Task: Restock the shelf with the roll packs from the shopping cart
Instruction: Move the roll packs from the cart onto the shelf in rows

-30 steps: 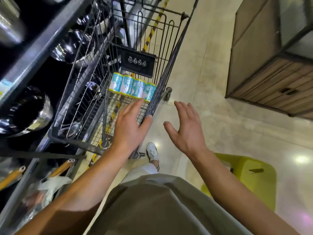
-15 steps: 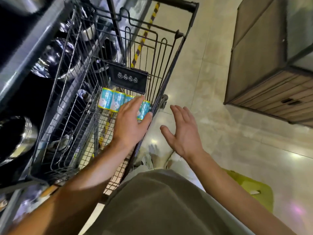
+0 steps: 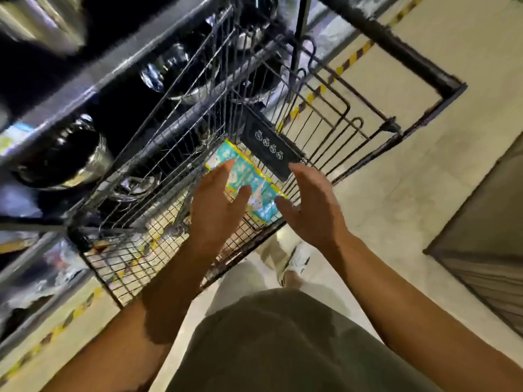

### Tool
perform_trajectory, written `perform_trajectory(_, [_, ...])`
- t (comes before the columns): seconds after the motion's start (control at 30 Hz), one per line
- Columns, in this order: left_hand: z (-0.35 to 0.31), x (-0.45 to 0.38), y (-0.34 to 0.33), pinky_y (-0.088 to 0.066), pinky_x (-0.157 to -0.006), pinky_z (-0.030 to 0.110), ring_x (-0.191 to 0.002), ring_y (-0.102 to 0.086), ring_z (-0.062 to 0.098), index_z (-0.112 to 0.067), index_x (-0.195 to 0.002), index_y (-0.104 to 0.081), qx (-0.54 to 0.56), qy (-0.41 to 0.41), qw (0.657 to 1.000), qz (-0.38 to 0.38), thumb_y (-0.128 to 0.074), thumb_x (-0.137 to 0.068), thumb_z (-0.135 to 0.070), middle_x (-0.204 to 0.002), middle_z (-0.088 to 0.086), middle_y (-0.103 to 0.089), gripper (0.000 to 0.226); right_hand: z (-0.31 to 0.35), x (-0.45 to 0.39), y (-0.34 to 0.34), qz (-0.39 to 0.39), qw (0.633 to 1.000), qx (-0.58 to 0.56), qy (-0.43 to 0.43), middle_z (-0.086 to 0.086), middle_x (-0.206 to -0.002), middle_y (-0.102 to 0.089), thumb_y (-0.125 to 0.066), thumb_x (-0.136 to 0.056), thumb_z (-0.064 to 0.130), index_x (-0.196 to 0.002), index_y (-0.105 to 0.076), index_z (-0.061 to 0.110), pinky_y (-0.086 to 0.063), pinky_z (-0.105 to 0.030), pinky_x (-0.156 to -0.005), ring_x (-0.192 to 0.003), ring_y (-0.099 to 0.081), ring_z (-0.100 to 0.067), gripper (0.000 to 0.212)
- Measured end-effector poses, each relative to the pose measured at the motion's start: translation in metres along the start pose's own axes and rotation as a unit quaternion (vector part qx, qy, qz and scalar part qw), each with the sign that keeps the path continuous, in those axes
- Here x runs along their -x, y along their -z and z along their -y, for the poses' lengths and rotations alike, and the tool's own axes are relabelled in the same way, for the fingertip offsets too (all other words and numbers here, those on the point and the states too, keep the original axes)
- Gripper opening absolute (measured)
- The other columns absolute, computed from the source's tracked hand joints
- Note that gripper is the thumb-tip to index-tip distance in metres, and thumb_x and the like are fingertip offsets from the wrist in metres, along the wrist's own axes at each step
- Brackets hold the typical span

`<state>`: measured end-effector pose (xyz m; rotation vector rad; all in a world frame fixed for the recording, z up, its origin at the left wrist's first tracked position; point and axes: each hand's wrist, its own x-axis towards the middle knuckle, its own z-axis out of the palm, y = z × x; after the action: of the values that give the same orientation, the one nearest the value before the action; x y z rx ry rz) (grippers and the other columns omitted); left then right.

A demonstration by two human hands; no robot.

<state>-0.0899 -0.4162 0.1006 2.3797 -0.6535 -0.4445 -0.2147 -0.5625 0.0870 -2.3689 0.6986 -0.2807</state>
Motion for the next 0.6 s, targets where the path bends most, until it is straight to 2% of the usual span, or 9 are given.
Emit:
perform_trajectory(0.07, [0.006, -0.011, 0.002, -0.033, -0.108, 0.027, -0.128, -0.053, 0.026, -0.008, -0.142, -0.051, -0.014, 0.027, 0.999, -0.027, -0.053, -0.088, -0.044, -0.139, 0.012, -0.059, 0.065, -0.002, -0.025, -0.006, 0.042, 0.999, 0.012, 0.009, -0.018, -0.123, -0.065, -0.061, -0.084, 0.039, -0.132, -0.057, -0.001, -0.043, -0.038, -0.101, -0.115, -0.058, -0.033, 0.063])
perform_trajectory(0.13, [0.019, -0.024, 0.0, -0.035, -0.107, 0.025, -0.123, -0.057, 0.025, -0.007, -0.14, -0.054, -0.027, 0.038, 0.998, -0.043, -0.052, -0.089, -0.048, -0.136, 0.01, -0.062, 0.065, -0.001, -0.052, -0.013, 0.096, 0.995, 0.017, 0.013, -0.021, -0.122, -0.064, -0.066, -0.083, 0.035, -0.133, -0.056, -0.002, -0.044, -0.039, -0.095, -0.111, -0.061, -0.039, 0.063])
perform_trajectory(0.2, [0.036, -0.038, -0.001, -0.044, -0.109, 0.038, -0.122, -0.06, 0.029, -0.011, -0.141, -0.054, -0.01, 0.076, 0.995, -0.057, -0.052, -0.088, -0.051, -0.136, 0.009, -0.062, 0.066, -0.001, -0.075, -0.027, 0.117, 0.992, 0.017, 0.033, -0.026, -0.119, -0.065, -0.069, -0.081, 0.029, -0.129, -0.059, -0.005, -0.043, -0.037, -0.093, -0.106, -0.063, -0.042, 0.06])
perform_trajectory(0.23, [0.043, -0.045, -0.001, -0.048, -0.104, 0.044, -0.118, -0.063, 0.032, -0.016, -0.142, -0.052, 0.001, 0.103, 0.993, -0.062, -0.053, -0.088, -0.052, -0.134, 0.009, -0.063, 0.065, -0.003, -0.086, -0.037, 0.127, 0.991, 0.01, 0.041, -0.027, -0.119, -0.064, -0.07, -0.082, 0.026, -0.129, -0.059, -0.006, -0.044, -0.036, -0.092, -0.106, -0.063, -0.042, 0.058])
perform_trajectory(0.3, [0.059, -0.062, -0.003, -0.052, -0.097, 0.046, -0.103, -0.068, 0.034, -0.022, -0.143, -0.048, 0.019, 0.141, 0.988, -0.064, -0.054, -0.09, -0.051, -0.122, 0.012, -0.069, 0.061, -0.003, -0.108, -0.057, 0.171, 0.985, -0.023, 0.014, -0.025, -0.123, -0.062, -0.073, -0.085, 0.021, -0.132, -0.056, -0.005, -0.044, -0.03, -0.096, -0.111, -0.06, -0.037, 0.056])
perform_trajectory(0.37, [0.078, -0.08, -0.007, -0.05, -0.1, 0.045, -0.108, -0.066, 0.034, -0.02, -0.143, -0.048, 0.028, 0.155, 0.986, -0.06, -0.054, -0.091, -0.049, -0.122, 0.016, -0.068, 0.06, -0.008, -0.125, -0.081, 0.177, 0.984, -0.029, 0.004, -0.021, -0.122, -0.063, -0.074, -0.086, 0.02, -0.13, -0.058, -0.001, -0.039, -0.015, -0.094, -0.11, -0.056, -0.027, 0.051])
perform_trajectory(0.43, [0.099, -0.102, -0.015, -0.043, -0.107, 0.044, -0.125, -0.055, 0.033, -0.018, -0.144, -0.049, 0.03, 0.176, 0.983, -0.047, -0.054, -0.086, -0.048, -0.139, 0.014, -0.057, 0.065, -0.017, -0.14, -0.107, 0.215, 0.977, 0.007, 0.008, -0.02, -0.12, -0.064, -0.071, -0.087, 0.027, -0.127, -0.06, 0.001, -0.044, -0.025, -0.093, -0.109, -0.058, -0.029, 0.049])
perform_trajectory(0.5, [0.124, -0.124, -0.027, -0.038, -0.112, 0.043, -0.135, -0.046, 0.032, -0.016, -0.144, -0.049, 0.034, 0.191, 0.98, -0.034, -0.059, -0.087, -0.046, -0.148, 0.011, -0.049, 0.065, -0.029, -0.154, -0.134, 0.259, 0.965, 0.026, -0.019, -0.022, -0.121, -0.063, -0.066, -0.086, 0.033, -0.126, -0.061, 0.002, -0.047, -0.037, -0.096, -0.113, -0.059, -0.036, 0.051])
perform_trajectory(0.6, [0.167, -0.158, -0.05, -0.037, -0.11, 0.037, -0.133, -0.047, 0.033, -0.008, -0.142, -0.05, -0.003, 0.187, 0.982, 0.006, -0.059, -0.092, -0.042, -0.144, 0.016, -0.051, 0.061, -0.048, -0.168, -0.173, 0.282, 0.958, 0.024, -0.048, -0.021, -0.114, -0.067, -0.052, -0.081, 0.046, -0.119, -0.066, 0.003, -0.049, -0.038, -0.091, -0.106, -0.061, -0.037, 0.06])
